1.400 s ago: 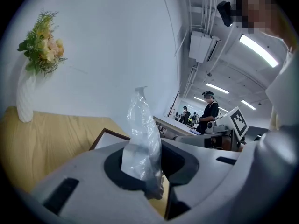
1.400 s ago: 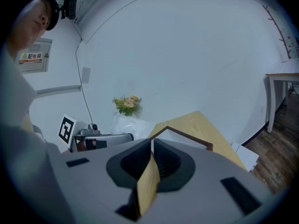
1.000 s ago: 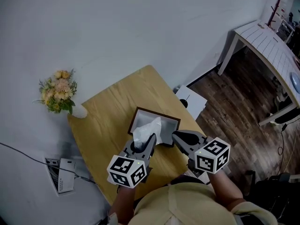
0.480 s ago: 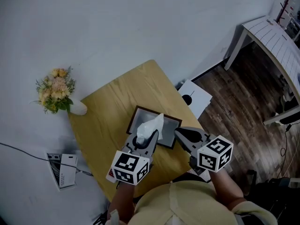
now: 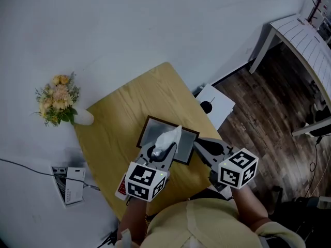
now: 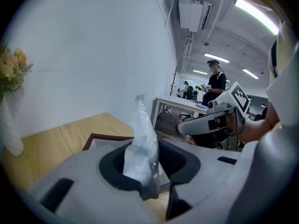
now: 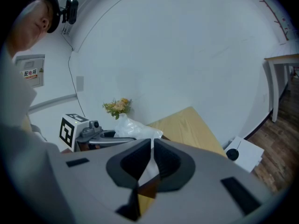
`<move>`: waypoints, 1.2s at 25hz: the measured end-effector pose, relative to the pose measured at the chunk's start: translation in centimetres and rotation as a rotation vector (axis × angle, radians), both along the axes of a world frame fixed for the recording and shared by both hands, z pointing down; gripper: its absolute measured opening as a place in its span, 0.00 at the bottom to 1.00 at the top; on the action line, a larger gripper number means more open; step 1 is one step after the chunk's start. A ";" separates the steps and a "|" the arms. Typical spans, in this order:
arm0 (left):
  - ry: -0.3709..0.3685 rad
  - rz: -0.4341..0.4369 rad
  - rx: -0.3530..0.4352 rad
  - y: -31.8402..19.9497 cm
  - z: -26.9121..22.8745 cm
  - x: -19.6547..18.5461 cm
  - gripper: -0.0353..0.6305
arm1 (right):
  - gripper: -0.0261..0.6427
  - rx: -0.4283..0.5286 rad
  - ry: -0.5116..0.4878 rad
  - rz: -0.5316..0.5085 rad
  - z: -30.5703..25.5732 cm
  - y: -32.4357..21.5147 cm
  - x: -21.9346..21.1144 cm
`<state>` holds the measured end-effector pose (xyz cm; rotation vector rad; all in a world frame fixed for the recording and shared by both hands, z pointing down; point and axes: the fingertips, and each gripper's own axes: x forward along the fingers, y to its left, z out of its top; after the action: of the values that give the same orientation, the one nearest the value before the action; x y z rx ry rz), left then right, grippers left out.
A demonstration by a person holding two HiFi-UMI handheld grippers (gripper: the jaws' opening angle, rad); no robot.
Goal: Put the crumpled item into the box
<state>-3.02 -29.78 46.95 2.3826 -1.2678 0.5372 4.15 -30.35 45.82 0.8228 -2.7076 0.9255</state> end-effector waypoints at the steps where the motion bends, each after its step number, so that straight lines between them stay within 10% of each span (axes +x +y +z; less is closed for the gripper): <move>1: -0.002 0.007 -0.002 0.0 0.0 0.2 0.20 | 0.09 -0.003 -0.001 0.000 0.1 -0.1 0.0; 30: 0.077 -0.162 0.173 -0.1 -4.4 -3.5 0.29 | 0.09 0.002 0.011 -0.009 0.2 0.8 -1.3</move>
<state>-6.50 -29.88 42.57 2.3830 -1.5110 0.2956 2.87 -29.51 46.00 0.8133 -2.7013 0.9142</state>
